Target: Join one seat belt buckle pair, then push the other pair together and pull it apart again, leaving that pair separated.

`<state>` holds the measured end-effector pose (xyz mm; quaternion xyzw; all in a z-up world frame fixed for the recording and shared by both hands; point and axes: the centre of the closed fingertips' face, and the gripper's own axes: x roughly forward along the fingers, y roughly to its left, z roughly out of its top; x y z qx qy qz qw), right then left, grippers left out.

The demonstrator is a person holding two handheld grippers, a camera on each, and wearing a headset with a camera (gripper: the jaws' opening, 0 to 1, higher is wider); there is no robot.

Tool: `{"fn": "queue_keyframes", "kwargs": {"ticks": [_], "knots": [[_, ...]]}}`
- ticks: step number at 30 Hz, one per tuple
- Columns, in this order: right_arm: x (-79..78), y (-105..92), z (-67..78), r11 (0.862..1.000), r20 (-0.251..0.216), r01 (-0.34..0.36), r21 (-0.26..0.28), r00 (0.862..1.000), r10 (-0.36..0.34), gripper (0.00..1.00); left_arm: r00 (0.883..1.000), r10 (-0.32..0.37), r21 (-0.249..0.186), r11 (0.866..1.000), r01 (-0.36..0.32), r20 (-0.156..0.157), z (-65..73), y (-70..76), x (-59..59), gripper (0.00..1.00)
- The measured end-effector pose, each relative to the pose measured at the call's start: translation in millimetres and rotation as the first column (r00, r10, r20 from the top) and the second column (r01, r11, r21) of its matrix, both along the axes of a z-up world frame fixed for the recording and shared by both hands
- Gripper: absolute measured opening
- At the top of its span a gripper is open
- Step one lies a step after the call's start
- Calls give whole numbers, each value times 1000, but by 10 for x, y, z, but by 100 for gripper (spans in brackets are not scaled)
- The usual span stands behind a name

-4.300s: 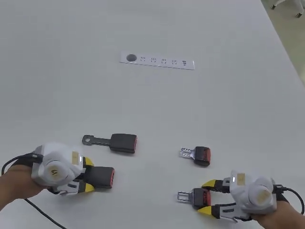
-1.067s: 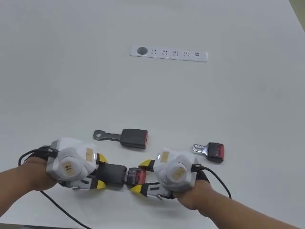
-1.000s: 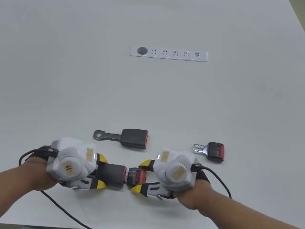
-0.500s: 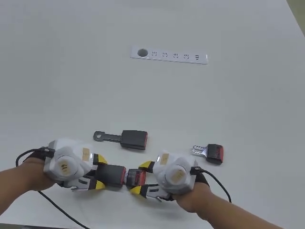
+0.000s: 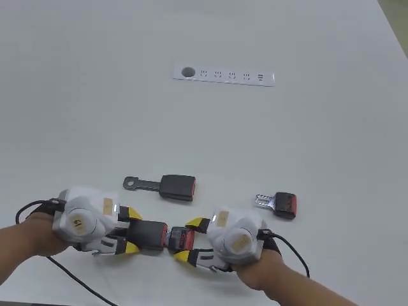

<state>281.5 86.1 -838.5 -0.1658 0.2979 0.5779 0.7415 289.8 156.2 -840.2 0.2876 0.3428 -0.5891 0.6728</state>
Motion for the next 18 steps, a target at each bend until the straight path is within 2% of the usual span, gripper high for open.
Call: {"fn": "queue_keyframes", "kwargs": {"ticks": [2,4,13,18], "knots": [[-4,-2,1,1000,26,-29,-7,999,29,34,1000,3,-12,1000,-3,2,8,3,-11,33],[-2,2,2,999,29,-37,-9,999,38,34,1000,8,-23,1000,-8,-1,13,6,-9,33],[-14,-5,7,1000,56,-24,10,998,24,33,1000,-9,-31,999,9,3,15,0,-11,33],[-4,-7,6,1000,39,-12,28,999,11,33,1000,-9,-38,999,9,3,18,2,-16,33]]}}
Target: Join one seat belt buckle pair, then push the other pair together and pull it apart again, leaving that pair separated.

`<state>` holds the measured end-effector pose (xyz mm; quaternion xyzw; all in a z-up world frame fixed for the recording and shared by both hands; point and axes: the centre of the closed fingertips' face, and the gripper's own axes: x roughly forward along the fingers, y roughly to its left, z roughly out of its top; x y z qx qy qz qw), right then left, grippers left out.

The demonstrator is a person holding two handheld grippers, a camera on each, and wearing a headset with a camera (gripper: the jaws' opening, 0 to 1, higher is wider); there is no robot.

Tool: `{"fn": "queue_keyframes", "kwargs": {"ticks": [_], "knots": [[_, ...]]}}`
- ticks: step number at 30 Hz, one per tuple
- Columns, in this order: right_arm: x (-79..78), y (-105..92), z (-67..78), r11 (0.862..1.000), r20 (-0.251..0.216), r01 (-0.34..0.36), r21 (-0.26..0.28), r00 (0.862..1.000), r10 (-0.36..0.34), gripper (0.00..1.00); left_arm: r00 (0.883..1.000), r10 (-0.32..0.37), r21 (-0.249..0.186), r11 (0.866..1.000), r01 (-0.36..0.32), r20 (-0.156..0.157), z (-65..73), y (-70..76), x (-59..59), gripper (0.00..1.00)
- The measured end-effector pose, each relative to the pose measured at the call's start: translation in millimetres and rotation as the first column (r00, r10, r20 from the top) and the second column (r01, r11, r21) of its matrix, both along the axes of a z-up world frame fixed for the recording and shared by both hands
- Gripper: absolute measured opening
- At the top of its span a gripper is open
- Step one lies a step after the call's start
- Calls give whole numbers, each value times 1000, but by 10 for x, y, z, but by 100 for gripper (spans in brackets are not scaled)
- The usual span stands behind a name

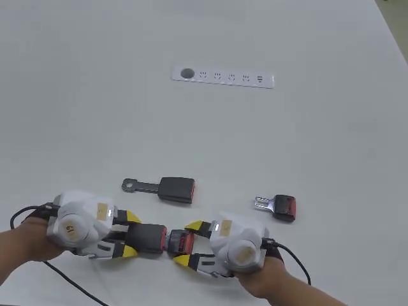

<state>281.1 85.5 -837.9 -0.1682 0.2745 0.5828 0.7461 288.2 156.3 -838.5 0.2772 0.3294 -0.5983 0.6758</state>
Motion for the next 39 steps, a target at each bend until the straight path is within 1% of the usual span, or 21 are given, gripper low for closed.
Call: {"fn": "queue_keyframes", "kwargs": {"ticks": [3,5,6,8,9,10,12,14,15,17,18,22,24,25,27,31,33,35,36,38,39], "knots": [[0,-2,0,1000,4,0,6,1000,0,33,1000,-8,1,1000,8,2,-5,-2,3,32],[-10,-2,9,1000,27,-8,7,1000,8,33,1000,-13,3,1000,13,1,-7,-3,0,32],[-10,0,7,1000,31,-8,7,999,8,33,1000,-13,3,1000,13,0,-7,0,0,32],[1,-2,7,1000,19,0,13,1000,0,33,1000,-13,0,1000,13,-1,-9,3,1,32],[-4,2,10,1000,32,-10,6,999,9,33,1000,-13,0,1000,13,-1,-12,3,3,32],[-4,2,10,1000,23,-4,8,1000,4,33,1000,-12,0,1000,12,-2,-12,4,2,32],[-5,2,12,1000,37,-7,3,999,7,33,1000,-13,1,1000,13,-2,-12,0,1,32],[-10,1,10,1000,28,3,9,1000,-3,33,1000,-10,2,1000,10,-3,-11,-2,-2,32],[-20,3,11,1000,39,0,5,999,0,33,1000,-9,2,1000,9,-2,-10,-1,-2,32],[-20,-2,8,1000,27,10,8,1000,-10,33,1000,-10,2,1000,10,-2,-12,-2,-6,32],[-17,-1,9,1000,35,8,5,999,-8,33,1000,-11,2,1000,11,-2,-12,-2,-7,32],[-16,-1,3,1000,30,9,5,999,-9,33,1000,-12,2,1000,12,-2,-15,1,-5,32],[-18,2,3,1000,47,4,0,999,-4,33,1000,-12,1,1000,12,-2,-13,-2,-5,32],[-17,0,5,1000,37,12,5,999,-12,33,1000,-12,0,1000,12,-2,-12,-3,-4,32],[-27,2,10,1000,49,7,0,999,-7,33,1000,-12,-1,1000,12,-2,-12,-4,-4,32],[-21,-4,8,1000,46,14,3,999,-14,34,1000,-13,-2,1000,13,-3,-14,-4,-4,33],[-29,-2,5,1000,58,11,0,998,-11,34,1000,-11,-3,1000,11,-4,-15,-5,-4,33],[-27,-6,-1,1000,48,16,3,999,-16,34,1000,-8,-4,1000,8,-7,-14,-9,-7,33],[-27,-8,-1,1000,53,14,2,999,-14,34,1000,-7,-4,1000,7,-7,-14,-10,-7,33],[-34,-6,-2,1000,50,14,-2,999,-14,34,1000,-21,9,1000,21,0,-14,-21,-11,33],[-45,-5,-4,1000,60,6,-10,998,-5,34,1000,-27,23,999,27,2,-14,-31,-12,33]]}}
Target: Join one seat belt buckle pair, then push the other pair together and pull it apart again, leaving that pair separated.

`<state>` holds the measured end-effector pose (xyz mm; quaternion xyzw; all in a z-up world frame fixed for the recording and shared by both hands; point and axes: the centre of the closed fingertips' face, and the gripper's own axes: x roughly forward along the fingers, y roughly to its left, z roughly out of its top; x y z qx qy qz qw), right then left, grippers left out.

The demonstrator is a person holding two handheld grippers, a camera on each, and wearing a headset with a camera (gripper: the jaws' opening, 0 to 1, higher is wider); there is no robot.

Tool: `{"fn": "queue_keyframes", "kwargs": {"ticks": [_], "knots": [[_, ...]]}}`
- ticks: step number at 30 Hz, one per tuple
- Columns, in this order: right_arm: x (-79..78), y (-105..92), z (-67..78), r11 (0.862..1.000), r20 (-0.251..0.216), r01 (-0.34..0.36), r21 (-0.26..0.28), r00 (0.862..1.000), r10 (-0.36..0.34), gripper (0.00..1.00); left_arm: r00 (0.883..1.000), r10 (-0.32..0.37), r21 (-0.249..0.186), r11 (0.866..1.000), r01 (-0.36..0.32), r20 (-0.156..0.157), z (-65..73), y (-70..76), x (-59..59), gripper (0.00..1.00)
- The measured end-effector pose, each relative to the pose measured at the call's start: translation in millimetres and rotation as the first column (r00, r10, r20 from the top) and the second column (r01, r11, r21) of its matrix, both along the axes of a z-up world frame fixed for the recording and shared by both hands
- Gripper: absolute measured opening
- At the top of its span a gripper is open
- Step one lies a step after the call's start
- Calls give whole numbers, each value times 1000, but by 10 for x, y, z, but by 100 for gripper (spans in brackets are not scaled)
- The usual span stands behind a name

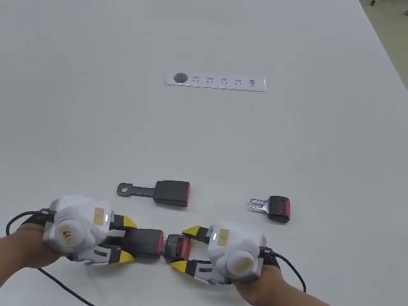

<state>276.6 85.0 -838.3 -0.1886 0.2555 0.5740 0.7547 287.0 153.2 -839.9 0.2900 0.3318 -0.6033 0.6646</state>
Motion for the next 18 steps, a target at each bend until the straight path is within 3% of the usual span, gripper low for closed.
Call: {"fn": "queue_keyframes", "kwargs": {"ticks": [1,3,6,8,10,12,15,18], "knots": [[5,-4,-3,1000,17,-13,-16,1000,13,34,1000,3,0,1000,-3,0,0,1,0,34],[9,5,-5,1000,-8,-5,-15,1000,5,35,1000,18,-1,1000,-18,-3,-3,5,4,34],[12,14,7,999,-4,-20,-43,1000,20,36,1000,18,21,1000,-18,-9,-5,-7,3,35],[11,1,22,997,37,-29,-71,999,32,36,1000,19,37,999,-19,-12,-8,-13,1,35],[23,-33,32,995,37,15,-94,999,-12,38,999,49,49,998,-48,-25,10,-17,-5,36],[23,-21,127,998,26,54,-25,998,-53,50,997,67,39,997,-66,-26,40,-24,-15,41],[41,-153,177,995,20,96,-21,995,-95,71,987,159,-16,987,-160,-26,156,-24,25,55],[44,-286,245,993,17,120,-9,993,-120,72,983,182,-43,982,-182,-7,253,-9,52,62]]}}
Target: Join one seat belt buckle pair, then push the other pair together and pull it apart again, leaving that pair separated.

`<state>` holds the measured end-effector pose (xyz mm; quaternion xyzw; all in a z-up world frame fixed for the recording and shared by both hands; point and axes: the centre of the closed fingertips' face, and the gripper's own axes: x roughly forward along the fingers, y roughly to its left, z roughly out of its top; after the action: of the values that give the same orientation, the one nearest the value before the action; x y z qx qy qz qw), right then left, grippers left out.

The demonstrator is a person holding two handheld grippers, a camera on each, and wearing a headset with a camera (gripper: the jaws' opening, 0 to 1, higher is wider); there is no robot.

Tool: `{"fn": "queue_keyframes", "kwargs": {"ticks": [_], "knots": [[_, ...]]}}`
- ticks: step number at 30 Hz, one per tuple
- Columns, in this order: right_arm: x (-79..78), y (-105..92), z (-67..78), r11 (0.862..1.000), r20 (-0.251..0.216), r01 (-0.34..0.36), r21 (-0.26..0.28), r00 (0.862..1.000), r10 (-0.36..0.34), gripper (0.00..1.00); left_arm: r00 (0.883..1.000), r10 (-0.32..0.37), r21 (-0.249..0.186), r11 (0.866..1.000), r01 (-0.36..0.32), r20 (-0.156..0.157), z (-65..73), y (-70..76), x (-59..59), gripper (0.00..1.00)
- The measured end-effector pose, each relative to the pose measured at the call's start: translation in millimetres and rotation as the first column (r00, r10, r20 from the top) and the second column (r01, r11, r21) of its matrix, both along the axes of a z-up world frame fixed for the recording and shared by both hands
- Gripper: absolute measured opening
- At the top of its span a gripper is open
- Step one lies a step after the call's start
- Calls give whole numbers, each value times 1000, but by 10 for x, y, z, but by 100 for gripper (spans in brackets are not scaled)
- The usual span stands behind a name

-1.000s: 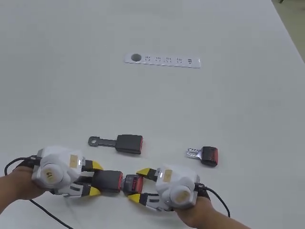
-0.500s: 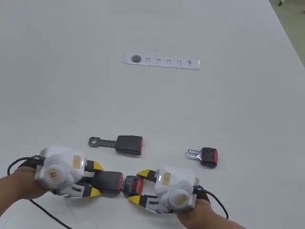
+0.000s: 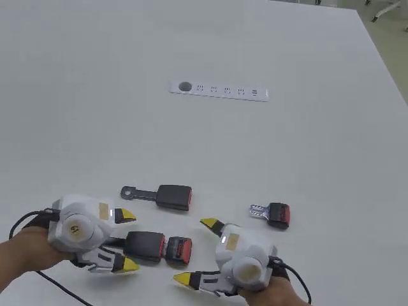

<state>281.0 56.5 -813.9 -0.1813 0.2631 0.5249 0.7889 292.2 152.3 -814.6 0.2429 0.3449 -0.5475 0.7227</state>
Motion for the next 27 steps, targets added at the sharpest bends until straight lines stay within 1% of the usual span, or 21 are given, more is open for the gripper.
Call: {"fn": "queue_keyframes", "kwargs": {"ticks": [1,2,3,5,6,7,8,9,10,11,12,13,15,16,18,20,21,24,25,27], "knots": [[2,-43,14,1000,1,7,-3,1000,-7,73,1000,24,-12,1000,-24,5,46,9,19,65],[9,-111,50,1000,15,13,-1,1000,-13,74,999,42,-23,999,-41,8,77,11,35,67],[13,-132,63,1000,20,16,1,1000,-16,74,998,61,-45,997,-60,22,128,7,63,71],[31,-249,119,999,8,45,17,999,-45,75,997,76,-52,996,-74,34,177,22,91,74],[42,-314,167,998,6,57,35,998,-58,76,996,85,-55,995,-82,41,226,17,106,75],[54,-364,193,997,10,64,37,998,-64,77,995,81,-52,996,-78,57,245,18,119,76],[67,-441,227,997,12,74,37,997,-75,77,994,34,-1,999,-34,99,235,58,135,77],[78,-493,248,996,9,83,39,996,-84,77,995,22,19,1000,-24,101,226,70,129,77],[98,-567,272,994,6,97,45,995,-97,78,996,28,7,1000,-28,87,244,40,119,76],[115,-617,295,994,14,103,48,994,-104,79,996,29,0,1000,-29,88,268,35,134,77],[143,-687,333,993,29,111,49,993,-112,80,995,32,-10,999,-31,94,311,27,168,77],[156,-732,352,992,30,113,49,993,-114,80,994,39,-16,999,-38,101,347,22,202,77],[191,-842,384,992,32,117,43,992,-118,81,990,51,-47,998,-46,130,449,1,296,77],[209,-891,386,992,35,120,38,992,-122,82,989,52,-53,998,-45,136,477,-2,325,77],[265,-1012,381,991,38,131,30,990,-132,83,989,63,-52,997,-56,132,524,-10,388,77],[324,-1134,374,989,31,147,24,989,-147,83,987,51,-47,998,-44,151,565,-25,449,78],[360,-1204,367,988,25,156,19,987,-157,83,987,47,-44,998,-41,155,578,-32,484,77],[429,-1324,363,984,15,175,21,984,-176,82,985,47,-41,998,-41,167,625,-39,570,77],[460,-1378,358,983,8,183,16,983,-183,81,984,52,-45,998,-45,169,640,-44,617,77],[509,-1452,354,982,8,187,11,982,-187,81,984,57,-50,998,-49,170,665,-69,675,77]]}}
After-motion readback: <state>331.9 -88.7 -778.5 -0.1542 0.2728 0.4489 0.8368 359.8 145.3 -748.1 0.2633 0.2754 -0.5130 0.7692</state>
